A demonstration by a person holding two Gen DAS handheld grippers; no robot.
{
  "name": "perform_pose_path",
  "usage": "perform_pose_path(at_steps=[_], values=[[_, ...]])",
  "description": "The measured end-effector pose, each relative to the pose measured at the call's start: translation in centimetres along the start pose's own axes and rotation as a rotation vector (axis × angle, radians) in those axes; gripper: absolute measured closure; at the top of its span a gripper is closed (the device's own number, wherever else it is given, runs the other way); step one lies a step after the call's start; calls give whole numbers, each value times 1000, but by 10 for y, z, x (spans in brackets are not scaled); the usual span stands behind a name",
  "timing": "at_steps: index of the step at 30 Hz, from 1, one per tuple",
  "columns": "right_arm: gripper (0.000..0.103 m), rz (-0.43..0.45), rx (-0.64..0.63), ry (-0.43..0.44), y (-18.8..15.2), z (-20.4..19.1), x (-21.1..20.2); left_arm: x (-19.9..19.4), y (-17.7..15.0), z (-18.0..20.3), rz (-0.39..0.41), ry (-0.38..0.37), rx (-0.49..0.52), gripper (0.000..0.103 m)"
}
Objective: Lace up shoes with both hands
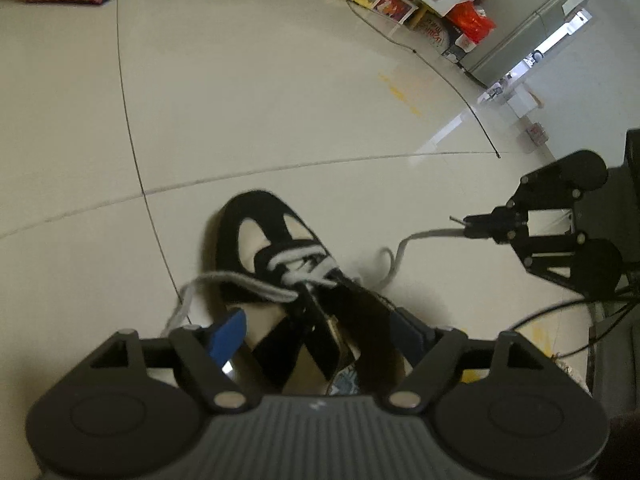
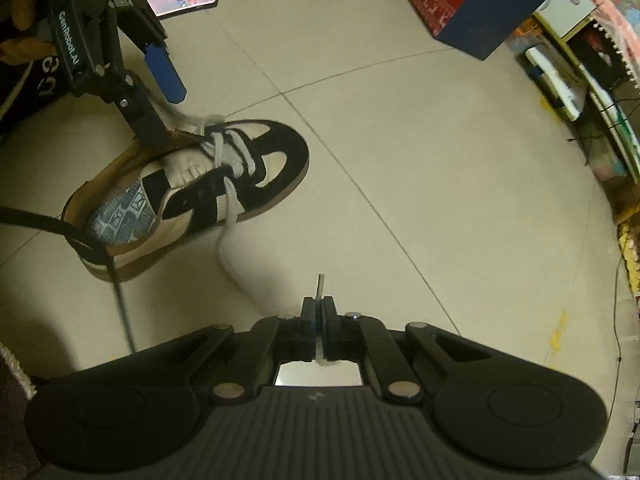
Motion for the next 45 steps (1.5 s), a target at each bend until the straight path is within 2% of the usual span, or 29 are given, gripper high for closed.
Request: perform_pose_path(at_steps=[2, 5, 11, 14, 16, 21, 24, 27, 30, 37, 45], values=[[100, -15, -18, 22, -1, 0, 3, 3, -3, -3, -23, 5, -15, 23], [100, -36, -68, 21, 1, 5, -6, 0, -2, 0, -12, 5, -9, 22], [100, -79, -168, 18, 6, 15, -23, -5, -8, 13, -15, -13, 81, 17], [100, -100, -218, 16, 9, 20, -31, 3, -14, 12, -54, -19, 92, 17], [100, -137, -231, 1, 5, 27, -33, 5, -14, 9, -66, 5, 75, 17], [100, -230, -376, -38, -12, 39, -59, 1, -11, 13, -41, 20, 104, 14], [100, -284, -418, -67, -21, 52, -70, 7, -15, 14, -40, 12, 103, 11], [100, -344, -468, -87, -37, 63, -67, 16, -19, 13, -75, -3, 106, 11], [100, -385, -501, -94, -52, 70, -53, 24, -20, 10, -106, 21, 103, 11], [100, -453, -572, -151, -75, 82, -52, 19, -16, 18, -69, 13, 140, 8], [100, -542, -669, -179, -96, 99, -35, 28, -23, 11, -93, 19, 109, 8]])
Point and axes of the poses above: each gripper's, at about its wrist camera, not at the fingertips, and x roughly the way its jaws point, z to its right, y to its top, the point moved 9 cm from there along x, roughly the way its jaws point, and after that the axes turned 13 degrees about z, right-handed, at the moved point
